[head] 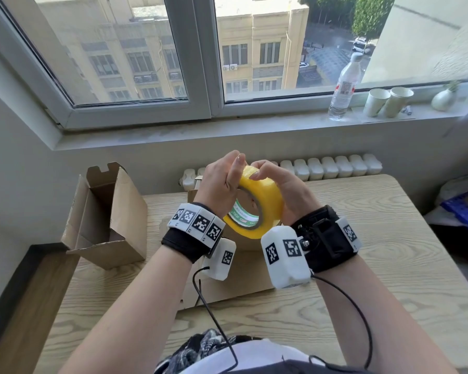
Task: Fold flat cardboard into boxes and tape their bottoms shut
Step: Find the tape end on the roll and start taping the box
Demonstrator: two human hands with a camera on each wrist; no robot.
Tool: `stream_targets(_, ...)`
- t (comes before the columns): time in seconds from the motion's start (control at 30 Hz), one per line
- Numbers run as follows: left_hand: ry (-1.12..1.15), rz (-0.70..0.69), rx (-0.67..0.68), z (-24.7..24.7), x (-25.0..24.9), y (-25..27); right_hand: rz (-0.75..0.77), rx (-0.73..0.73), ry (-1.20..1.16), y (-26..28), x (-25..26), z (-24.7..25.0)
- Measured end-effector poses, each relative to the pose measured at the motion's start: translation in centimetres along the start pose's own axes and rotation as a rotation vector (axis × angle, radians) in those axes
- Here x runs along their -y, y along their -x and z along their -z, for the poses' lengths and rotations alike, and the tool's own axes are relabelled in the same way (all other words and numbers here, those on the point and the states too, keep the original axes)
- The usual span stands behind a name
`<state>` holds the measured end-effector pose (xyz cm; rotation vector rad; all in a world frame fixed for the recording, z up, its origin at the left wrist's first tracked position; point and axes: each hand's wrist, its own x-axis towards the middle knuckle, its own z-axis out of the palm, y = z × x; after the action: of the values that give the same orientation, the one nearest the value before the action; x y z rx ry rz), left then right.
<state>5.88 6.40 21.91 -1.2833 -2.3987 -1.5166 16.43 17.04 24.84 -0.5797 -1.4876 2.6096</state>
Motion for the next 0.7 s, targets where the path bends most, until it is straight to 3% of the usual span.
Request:
stream_targets(0.53,0.023,0.028,0.031,-0.44,0.28,0.41,0.065,-0.087,0.159,-0.82,-0.65,0.21)
stream_targets(0.7,0.031,0.031,-0.002,-0.28,0.62,0.25,0.034,-0.014,0.097,-0.4,-0.77,0.29)
